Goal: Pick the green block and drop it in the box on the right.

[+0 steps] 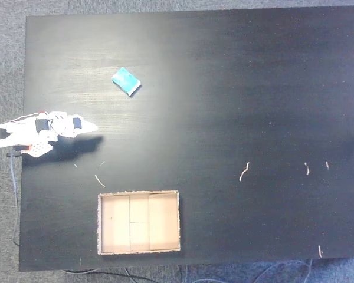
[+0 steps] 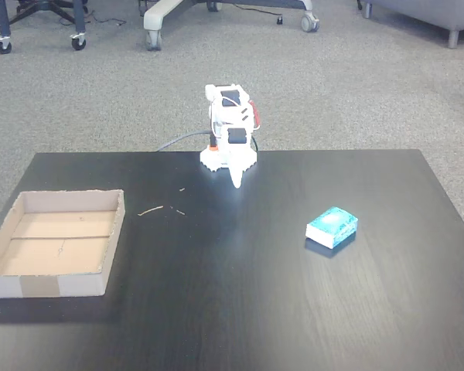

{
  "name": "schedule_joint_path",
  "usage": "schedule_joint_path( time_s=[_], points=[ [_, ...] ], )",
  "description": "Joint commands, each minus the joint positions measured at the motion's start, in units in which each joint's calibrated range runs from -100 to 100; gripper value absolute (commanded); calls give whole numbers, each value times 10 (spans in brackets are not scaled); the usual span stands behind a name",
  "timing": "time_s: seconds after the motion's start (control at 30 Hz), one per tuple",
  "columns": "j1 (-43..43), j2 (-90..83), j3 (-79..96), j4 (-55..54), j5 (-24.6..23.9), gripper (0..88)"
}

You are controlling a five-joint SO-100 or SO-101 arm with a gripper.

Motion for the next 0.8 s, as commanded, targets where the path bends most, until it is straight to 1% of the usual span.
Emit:
schedule_joint_path(
  time_s=[0.0, 0.17, 0.27, 0.43, 0.77],
  points=[
    [-6, -3, 14, -6, 4, 1],
    [-25, -3, 14, -6, 23, 1],
    [-29, -3, 14, -7, 26, 1],
    [4, -3, 14, -6, -3, 1],
    [-4, -3, 14, -6, 3, 1]
  ],
)
